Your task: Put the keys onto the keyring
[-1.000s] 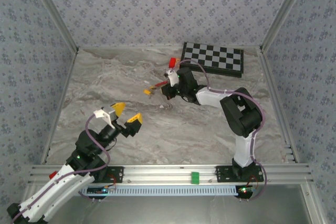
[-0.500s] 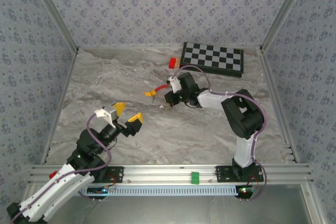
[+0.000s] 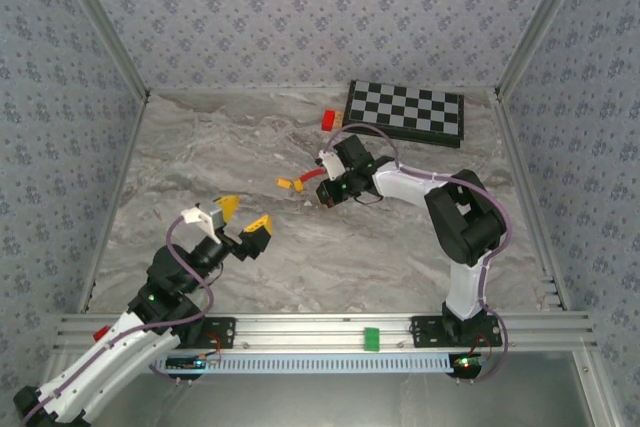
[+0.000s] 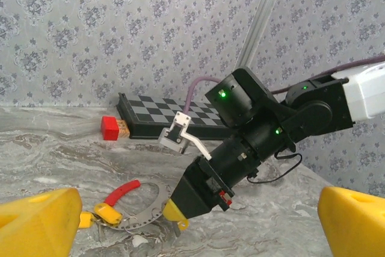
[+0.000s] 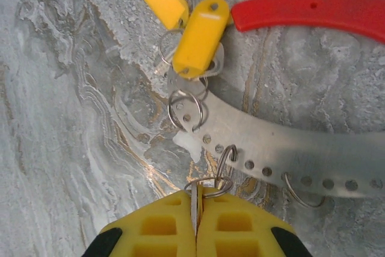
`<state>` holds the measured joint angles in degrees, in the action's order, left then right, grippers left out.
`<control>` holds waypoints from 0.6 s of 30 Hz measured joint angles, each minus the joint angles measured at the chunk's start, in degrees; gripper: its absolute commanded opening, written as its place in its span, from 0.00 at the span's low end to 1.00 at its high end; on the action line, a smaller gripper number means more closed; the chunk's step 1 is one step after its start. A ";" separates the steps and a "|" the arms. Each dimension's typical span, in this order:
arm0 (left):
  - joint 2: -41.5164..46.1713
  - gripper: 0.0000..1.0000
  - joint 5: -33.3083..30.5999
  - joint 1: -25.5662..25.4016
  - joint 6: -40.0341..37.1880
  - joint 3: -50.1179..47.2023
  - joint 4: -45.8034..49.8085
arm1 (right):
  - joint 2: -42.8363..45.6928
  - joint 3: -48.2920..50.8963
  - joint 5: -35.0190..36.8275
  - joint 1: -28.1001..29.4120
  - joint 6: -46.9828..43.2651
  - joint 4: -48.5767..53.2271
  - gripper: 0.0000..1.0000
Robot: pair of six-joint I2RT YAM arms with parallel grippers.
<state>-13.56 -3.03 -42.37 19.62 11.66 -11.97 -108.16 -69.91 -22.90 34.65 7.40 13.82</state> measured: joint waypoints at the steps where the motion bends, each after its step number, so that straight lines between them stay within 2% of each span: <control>1: 0.02 1.00 -0.02 0.00 0.00 -0.04 0.00 | 0.00 -0.83 0.00 0.00 -0.24 1.42 0.05; 8: 2.25 1.00 -0.02 0.02 0.02 -0.83 0.35 | -0.35 -2.99 0.24 0.02 -1.07 7.89 0.10; 18: 3.74 1.00 -0.02 0.37 0.04 -1.03 0.85 | -3.56 -5.35 0.22 0.37 -1.68 14.88 0.10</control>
<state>-9.82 -3.05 -42.00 19.66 10.63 -11.11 -111.72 -75.26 -22.68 35.03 5.72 28.71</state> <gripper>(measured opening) 0.997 0.099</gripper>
